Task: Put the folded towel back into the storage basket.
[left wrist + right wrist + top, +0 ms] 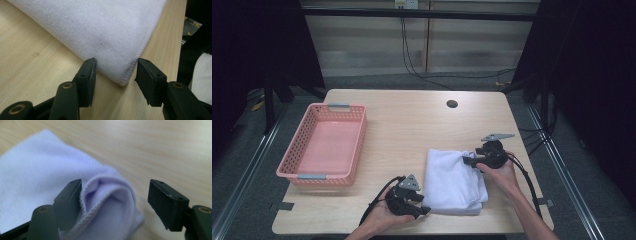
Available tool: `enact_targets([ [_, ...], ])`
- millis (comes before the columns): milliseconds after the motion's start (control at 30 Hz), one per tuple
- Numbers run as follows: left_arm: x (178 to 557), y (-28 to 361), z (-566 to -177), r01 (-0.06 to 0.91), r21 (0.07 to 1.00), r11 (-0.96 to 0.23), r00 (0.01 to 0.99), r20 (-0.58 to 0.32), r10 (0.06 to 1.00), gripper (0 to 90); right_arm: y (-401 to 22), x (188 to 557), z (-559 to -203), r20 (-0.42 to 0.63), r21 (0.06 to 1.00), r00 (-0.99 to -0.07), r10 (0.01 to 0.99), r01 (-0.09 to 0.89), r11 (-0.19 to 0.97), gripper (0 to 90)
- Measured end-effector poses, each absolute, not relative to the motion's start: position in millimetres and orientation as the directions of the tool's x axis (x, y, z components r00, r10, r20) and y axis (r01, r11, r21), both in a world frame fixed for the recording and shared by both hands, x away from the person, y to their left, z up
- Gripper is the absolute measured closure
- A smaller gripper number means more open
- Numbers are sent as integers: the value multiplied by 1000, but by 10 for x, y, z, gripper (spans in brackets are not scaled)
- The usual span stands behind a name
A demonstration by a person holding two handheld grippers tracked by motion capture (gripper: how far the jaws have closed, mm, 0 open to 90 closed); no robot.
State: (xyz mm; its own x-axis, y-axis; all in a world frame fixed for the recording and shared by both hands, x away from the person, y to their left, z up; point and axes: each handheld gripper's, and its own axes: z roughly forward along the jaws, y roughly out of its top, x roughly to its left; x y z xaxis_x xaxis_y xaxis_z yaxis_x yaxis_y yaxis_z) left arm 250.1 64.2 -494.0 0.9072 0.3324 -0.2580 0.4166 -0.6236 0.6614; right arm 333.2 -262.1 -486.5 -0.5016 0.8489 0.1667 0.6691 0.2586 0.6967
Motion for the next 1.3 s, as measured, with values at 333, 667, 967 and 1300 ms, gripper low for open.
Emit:
enact_targets([
  [333, 2498, 644, -4916, 428, 681, -594, 901, -270, 340, 293, -2683, 3332, -5026, 177, 673, -531, 829, 680, 292, 207],
  [667, 2521, 472, -4949, 397, 659, -639, 915, -226, 336, 220, -2683, 3302, -5015, 204, 678, -576, 792, 666, 310, 395],
  [967, 2503, 380, -4935, 364, 667, -650, 919, -142, 368, 543, -2657, 3293, -4997, 215, 675, -611, 762, 656, 336, 577],
  [1300, 2630, 433, -4916, 423, 666, -614, 903, -254, 347, 705, -2660, 3282, -4964, 248, 685, -606, 756, 662, 306, 715],
])
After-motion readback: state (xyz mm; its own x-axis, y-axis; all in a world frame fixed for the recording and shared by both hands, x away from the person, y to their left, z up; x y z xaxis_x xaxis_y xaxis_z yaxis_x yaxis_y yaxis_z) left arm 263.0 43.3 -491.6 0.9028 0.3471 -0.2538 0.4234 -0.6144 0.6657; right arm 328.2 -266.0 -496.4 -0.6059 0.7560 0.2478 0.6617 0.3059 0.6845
